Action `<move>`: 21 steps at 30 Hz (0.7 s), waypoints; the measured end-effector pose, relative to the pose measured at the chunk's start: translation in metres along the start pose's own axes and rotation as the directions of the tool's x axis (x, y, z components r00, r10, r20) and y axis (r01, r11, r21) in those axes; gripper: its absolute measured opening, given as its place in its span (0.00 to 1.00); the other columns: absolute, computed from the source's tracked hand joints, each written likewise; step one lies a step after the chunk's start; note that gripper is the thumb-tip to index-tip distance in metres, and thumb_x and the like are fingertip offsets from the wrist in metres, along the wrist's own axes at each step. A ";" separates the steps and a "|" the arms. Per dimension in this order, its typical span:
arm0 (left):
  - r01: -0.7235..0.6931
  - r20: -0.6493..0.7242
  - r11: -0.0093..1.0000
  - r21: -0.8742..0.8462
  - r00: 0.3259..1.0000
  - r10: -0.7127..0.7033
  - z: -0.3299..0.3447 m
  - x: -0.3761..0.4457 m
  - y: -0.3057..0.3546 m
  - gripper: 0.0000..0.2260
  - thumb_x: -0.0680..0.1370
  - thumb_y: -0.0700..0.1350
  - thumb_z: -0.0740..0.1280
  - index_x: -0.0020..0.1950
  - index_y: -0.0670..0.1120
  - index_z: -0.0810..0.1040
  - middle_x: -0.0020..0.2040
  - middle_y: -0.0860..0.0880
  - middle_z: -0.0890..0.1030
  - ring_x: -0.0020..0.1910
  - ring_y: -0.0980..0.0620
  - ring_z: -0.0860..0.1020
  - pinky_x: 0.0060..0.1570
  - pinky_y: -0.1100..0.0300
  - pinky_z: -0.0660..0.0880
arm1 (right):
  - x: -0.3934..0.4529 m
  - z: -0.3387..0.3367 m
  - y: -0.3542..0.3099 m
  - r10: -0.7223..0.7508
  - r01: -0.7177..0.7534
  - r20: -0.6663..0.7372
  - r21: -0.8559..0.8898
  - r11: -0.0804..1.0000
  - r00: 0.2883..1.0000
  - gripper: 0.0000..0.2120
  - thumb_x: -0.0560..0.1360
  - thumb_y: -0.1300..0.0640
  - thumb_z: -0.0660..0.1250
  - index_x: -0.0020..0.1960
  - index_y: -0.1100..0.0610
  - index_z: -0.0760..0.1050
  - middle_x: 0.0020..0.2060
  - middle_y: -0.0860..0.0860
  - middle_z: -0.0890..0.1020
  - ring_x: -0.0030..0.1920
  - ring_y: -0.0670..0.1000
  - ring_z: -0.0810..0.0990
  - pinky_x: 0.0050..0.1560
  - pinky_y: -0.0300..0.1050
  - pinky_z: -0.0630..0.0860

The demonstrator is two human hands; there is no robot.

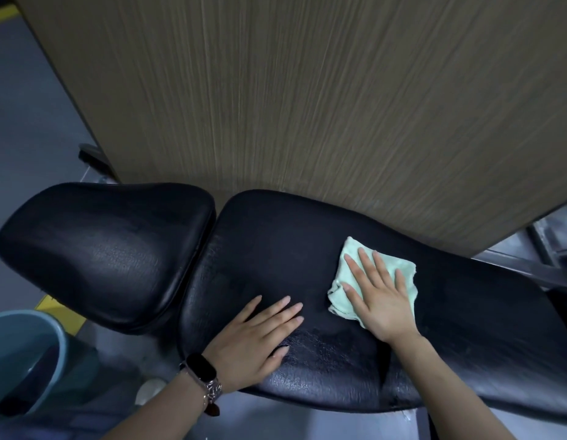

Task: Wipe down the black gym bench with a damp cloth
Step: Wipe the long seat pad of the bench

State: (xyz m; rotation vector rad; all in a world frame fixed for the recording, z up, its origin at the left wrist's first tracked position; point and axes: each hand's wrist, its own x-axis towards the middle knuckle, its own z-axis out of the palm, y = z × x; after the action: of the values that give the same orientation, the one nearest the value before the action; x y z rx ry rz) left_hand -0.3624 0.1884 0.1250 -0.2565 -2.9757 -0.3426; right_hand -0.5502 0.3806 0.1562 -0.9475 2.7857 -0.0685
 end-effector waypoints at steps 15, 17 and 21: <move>-0.054 -0.038 0.997 -0.051 0.998 0.052 0.002 0.003 -0.002 0.18 0.75 0.51 0.59 0.64 0.50 0.73 0.62 0.54 0.77 0.65 0.56 0.71 0.65 0.52 0.62 | 0.061 0.004 -0.149 -0.234 0.222 0.175 0.084 0.971 0.956 0.30 0.80 0.36 0.43 0.77 0.43 0.38 0.76 0.46 0.34 0.74 0.52 0.29 0.71 0.64 0.31; -0.062 -0.024 0.997 -0.048 0.998 0.061 0.003 0.003 -0.002 0.17 0.74 0.50 0.59 0.61 0.49 0.76 0.59 0.53 0.79 0.62 0.53 0.74 0.65 0.52 0.62 | 0.064 0.006 -0.170 -0.275 0.262 0.190 0.094 0.961 0.942 0.30 0.80 0.36 0.44 0.78 0.43 0.39 0.76 0.47 0.35 0.74 0.53 0.29 0.70 0.64 0.31; -0.060 0.025 0.998 -0.023 0.998 0.060 0.009 0.000 -0.004 0.25 0.77 0.51 0.56 0.73 0.47 0.66 0.71 0.50 0.69 0.71 0.53 0.65 0.67 0.53 0.59 | 0.063 0.010 -0.203 -0.333 0.311 0.197 0.135 0.941 0.922 0.30 0.80 0.36 0.44 0.77 0.42 0.40 0.77 0.47 0.35 0.74 0.53 0.29 0.70 0.64 0.29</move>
State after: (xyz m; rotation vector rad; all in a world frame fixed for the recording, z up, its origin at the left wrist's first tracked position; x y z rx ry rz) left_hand -0.3645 0.1867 0.1150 -0.3547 -2.9835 -0.3677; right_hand -0.4752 0.1816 0.1575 -1.2944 2.3813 -0.1442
